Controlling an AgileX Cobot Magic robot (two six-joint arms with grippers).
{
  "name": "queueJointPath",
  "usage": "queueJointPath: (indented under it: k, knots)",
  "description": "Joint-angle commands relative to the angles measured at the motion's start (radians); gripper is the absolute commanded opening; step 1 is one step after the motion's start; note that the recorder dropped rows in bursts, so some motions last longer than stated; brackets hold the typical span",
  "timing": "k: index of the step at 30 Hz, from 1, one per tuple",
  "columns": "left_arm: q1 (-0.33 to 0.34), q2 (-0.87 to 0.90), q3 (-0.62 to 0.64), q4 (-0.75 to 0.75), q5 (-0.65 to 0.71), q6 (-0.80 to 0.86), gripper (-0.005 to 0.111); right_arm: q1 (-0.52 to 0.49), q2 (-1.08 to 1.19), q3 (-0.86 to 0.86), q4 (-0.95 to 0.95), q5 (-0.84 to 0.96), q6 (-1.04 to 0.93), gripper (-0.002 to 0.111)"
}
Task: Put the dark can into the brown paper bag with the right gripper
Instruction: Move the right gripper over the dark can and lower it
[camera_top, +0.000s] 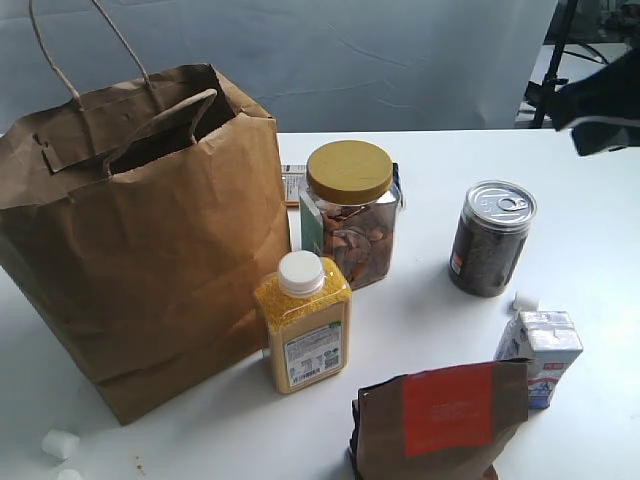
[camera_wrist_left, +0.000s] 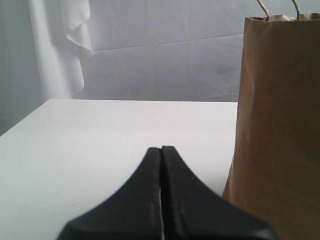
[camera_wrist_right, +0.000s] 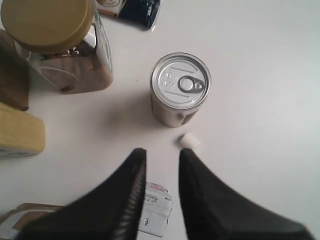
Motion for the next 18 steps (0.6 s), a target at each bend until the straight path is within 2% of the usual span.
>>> queueJointPath:
  k: [1,3,7,14,18]
  knots:
    - [-0.006,-0.003,0.004,0.003,-0.005,-0.003,0.0,0.0,0.148,-0.161,-0.001,0.103,0.011,0.056]
    - [-0.006,-0.003,0.004,0.003,-0.005,-0.003,0.0,0.0,0.214,-0.226,0.001,0.135,0.011,0.066]
    - [-0.006,-0.003,0.004,0.003,-0.005,-0.003,0.0,0.0,0.324,-0.313,0.001,0.156,0.011,0.069]
    - [-0.006,-0.003,0.004,0.003,-0.005,-0.003,0.0,-0.009,0.451,-0.32,0.06,0.156,0.035,0.085]
    - [-0.006,-0.003,0.004,0.003,-0.005,-0.003,0.0,-0.009,0.478,-0.32,0.012,0.156,0.048,0.093]
